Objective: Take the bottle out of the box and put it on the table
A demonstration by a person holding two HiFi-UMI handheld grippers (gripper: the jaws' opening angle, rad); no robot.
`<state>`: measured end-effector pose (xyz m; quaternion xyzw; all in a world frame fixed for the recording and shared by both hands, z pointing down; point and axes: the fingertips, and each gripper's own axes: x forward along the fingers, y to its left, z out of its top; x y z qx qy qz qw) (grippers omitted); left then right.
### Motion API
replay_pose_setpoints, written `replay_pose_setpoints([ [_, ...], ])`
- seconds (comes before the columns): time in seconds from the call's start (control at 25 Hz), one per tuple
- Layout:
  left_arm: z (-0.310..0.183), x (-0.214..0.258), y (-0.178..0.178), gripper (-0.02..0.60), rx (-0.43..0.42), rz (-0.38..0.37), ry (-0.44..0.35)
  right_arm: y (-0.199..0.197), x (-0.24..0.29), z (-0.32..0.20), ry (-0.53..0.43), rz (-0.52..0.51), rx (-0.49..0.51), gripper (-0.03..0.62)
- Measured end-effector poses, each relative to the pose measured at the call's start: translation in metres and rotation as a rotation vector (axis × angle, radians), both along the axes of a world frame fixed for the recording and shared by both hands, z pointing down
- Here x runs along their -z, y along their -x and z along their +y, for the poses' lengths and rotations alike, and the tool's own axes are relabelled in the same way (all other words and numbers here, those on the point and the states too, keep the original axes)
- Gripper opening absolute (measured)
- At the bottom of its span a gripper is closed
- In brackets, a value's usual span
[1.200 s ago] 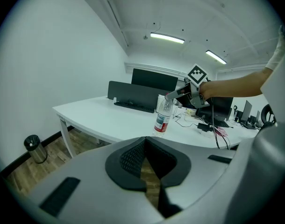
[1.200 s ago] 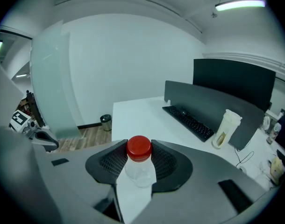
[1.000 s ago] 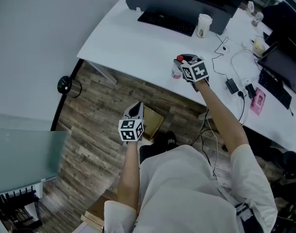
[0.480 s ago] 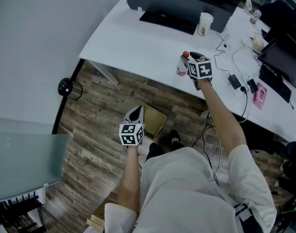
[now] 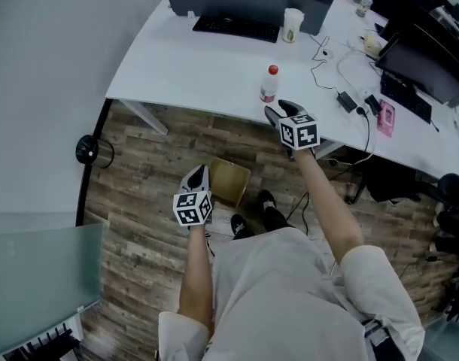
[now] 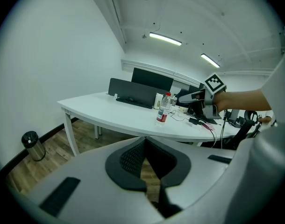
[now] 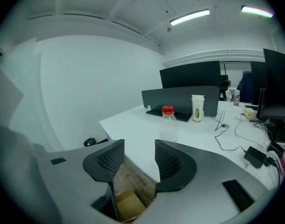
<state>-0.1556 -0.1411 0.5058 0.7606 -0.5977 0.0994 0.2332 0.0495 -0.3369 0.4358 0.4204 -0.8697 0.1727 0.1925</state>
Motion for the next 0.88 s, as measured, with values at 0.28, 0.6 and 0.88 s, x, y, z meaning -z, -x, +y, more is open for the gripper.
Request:
replay_pose_setpoints([
  [0.28, 0.03, -0.002, 0.0, 0.014, -0.022, 0.022, -0.005, 0.058, -0.055, 0.123, 0.108, 0.01, 0.143, 0.23],
  [0.6, 0.07, -0.015, -0.001, 0.012, -0.088, -0.023, 0.011, 0.082, -0.098, 0.215, 0.179, 0.005, 0.147, 0.229],
  [0.88, 0.09, -0.023, -0.009, 0.014, -0.067, 0.014, 0.002, 0.088, -0.12, 0.255, 0.185, -0.022, 0.144, 0.199],
])
